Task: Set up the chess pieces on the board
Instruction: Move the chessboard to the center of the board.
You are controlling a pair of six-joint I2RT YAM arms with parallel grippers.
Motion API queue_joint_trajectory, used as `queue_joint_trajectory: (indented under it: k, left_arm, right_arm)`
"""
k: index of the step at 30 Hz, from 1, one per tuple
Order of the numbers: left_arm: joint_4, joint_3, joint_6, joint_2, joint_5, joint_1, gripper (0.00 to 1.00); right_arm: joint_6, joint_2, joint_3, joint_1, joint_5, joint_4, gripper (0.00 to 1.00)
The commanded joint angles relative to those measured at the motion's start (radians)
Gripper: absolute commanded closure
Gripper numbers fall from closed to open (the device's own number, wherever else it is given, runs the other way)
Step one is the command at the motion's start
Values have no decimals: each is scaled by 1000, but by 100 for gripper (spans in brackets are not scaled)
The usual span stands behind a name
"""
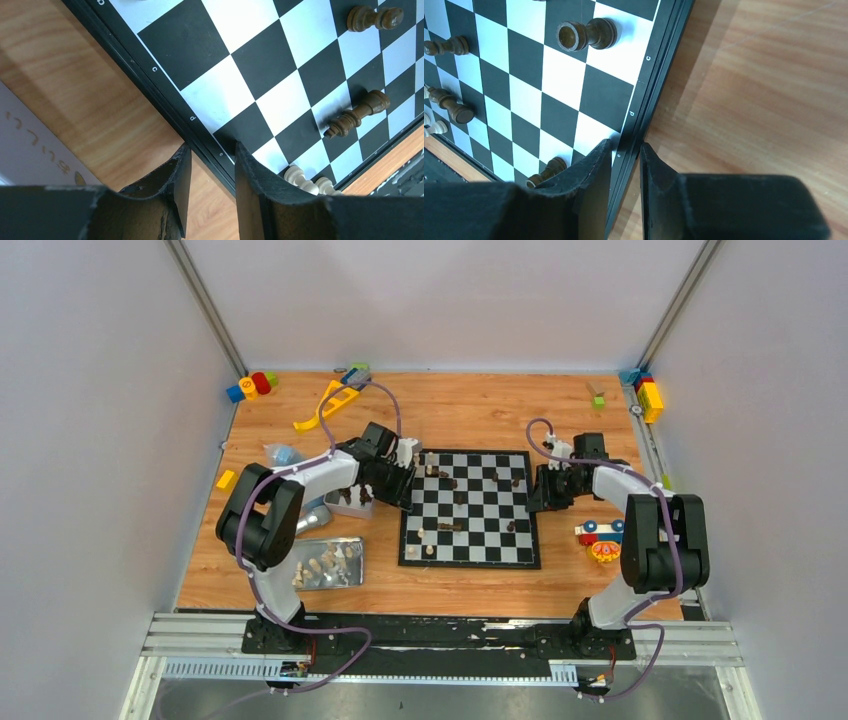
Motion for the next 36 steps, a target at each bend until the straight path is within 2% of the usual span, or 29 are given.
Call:
queue_joint_trajectory:
  k: [1,10,13,16,19,22,24,30,36]
  left_arm:
    - [-23,-38,76,-36,46,-64,70]
    - [-26,-69,90,-99,40,-64,69]
    - [-44,-58,110,-117,17,-64,65]
    - [-68,-40,124,-150,-21,-63,58]
    - [-79,-30,165,-205,-50,-62,43]
    - [-101,-6,213,-254,-94,-58,33]
    - [-114,10,227,-292,-114,-51,30]
    - [-135,48,301,-385,-182,-38,25]
    - [-121,108,333,-372,-286,-15,25]
  right_arm:
    - [-61,-41,-26,50,-85,-52,97]
    - [-55,-12,8,63,-115,-50,95]
    - [-55,-26,15,64,-91,-51,92]
    - [-65,-74,39,61,-57,-52,84]
    - [-83,-127,78,51,-25,-57,74]
    - [-109,-181,110,43,15,-59,62]
    - [-121,-212,128,41,38,-57,56]
    - [-142,-269,155,42,56,-57,42]
    - [-183,-306,163,55,-93,-86,37]
